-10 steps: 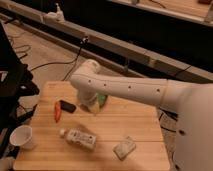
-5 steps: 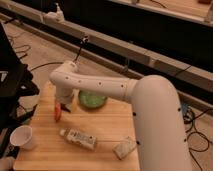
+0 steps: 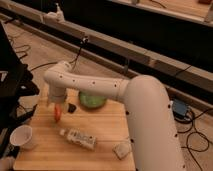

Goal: Place the pepper on the white sponge

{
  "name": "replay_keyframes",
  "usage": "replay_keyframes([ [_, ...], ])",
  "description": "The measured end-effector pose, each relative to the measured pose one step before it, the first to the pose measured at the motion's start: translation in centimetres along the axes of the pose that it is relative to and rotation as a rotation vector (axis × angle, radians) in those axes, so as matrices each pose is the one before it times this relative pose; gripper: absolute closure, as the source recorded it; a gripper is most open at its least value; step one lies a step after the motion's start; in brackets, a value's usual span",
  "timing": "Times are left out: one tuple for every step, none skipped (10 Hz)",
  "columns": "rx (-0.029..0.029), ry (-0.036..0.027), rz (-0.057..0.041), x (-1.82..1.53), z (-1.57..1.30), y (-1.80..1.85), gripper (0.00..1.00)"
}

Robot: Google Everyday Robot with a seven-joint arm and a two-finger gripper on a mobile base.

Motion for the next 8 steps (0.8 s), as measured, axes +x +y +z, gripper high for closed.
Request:
replay_keyframes([
  [-0.02070,0.00570,-0.00237,0.185,0.401,0.093,0.35],
  [-0.03023,0.00354,-0.01328,0.255,0.805,-0.036,0.35],
  [-0.02900,-0.00280,-0.01928,0.224,0.968,-0.137,0.35],
  [-0.02084,-0.00352,-0.01378,0.280,0.914,-0.189,0.35],
  [-0.02133,-0.01238,-0.00932,0.386,1.182,-0.436,0.35],
  [-0.01474,-0.01181,0.00119,0.786,1.053,-0.233,0.35],
  [-0.00401,-0.01262,0.00230,0.685,0.854,-0.383,0.35],
  [-0.00265,-0.01443,0.00399,0.742,0.896,-0.313,0.35],
])
